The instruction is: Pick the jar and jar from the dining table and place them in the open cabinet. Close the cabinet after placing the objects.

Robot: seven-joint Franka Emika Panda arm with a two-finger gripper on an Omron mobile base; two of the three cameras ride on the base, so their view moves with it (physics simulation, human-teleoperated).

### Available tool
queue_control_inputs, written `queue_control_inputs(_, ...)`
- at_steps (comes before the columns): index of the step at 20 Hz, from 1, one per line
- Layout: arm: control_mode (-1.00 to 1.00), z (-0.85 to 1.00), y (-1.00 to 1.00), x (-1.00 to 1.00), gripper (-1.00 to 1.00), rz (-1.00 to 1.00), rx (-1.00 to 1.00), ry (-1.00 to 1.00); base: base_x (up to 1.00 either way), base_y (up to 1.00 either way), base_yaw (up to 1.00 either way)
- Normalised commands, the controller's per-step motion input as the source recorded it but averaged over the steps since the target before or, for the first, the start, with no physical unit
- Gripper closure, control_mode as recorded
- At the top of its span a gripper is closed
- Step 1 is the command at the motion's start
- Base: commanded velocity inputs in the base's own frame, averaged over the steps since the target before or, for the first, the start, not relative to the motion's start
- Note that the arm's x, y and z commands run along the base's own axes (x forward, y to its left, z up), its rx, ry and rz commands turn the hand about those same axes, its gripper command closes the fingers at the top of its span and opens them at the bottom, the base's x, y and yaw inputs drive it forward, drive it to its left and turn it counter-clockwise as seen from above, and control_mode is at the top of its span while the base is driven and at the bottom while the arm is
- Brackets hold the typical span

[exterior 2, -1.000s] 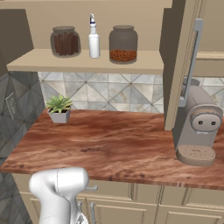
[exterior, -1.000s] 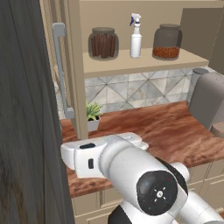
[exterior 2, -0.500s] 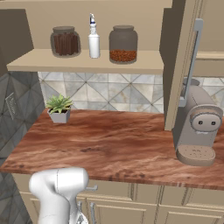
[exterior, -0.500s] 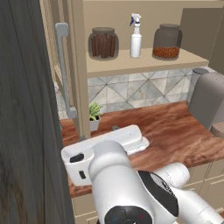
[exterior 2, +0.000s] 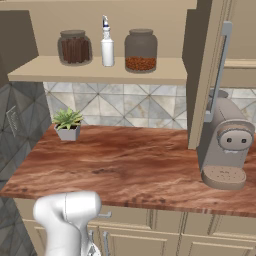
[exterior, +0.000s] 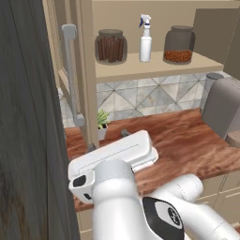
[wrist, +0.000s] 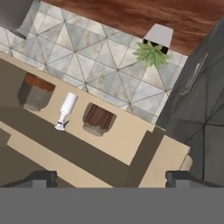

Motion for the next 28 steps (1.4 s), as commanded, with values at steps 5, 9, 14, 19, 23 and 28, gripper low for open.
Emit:
queue_control_inputs(5,-1.00,0.00,-0.27,0.19,-1.00,0.00,-0.05,-0.07,0.00,0.00,0.00)
queue_control_inputs(9,-1.00,0.05,-0.37,0.21,-1.00,0.00,-0.01,-0.04,0.00,0.00,0.00)
queue_control_inputs(14,-1.00,0.10,-0.44,0.21,-1.00,0.00,0.00,-0.02,0.00,0.00,0.00)
queue_control_inputs(19,-1.00,0.09,-0.42,0.30,-1.00,0.00,0.00,0.00,0.00,0.00,0.00)
queue_control_inputs(23,-1.00,0.06,-0.41,0.38,-1.00,-0.02,0.00,0.00,0.00,0.00,0.00)
queue_control_inputs(28,-1.00,0.04,-0.38,0.49,-1.00,-0.05,-0.01,0.00,0.00,0.00,0.00)
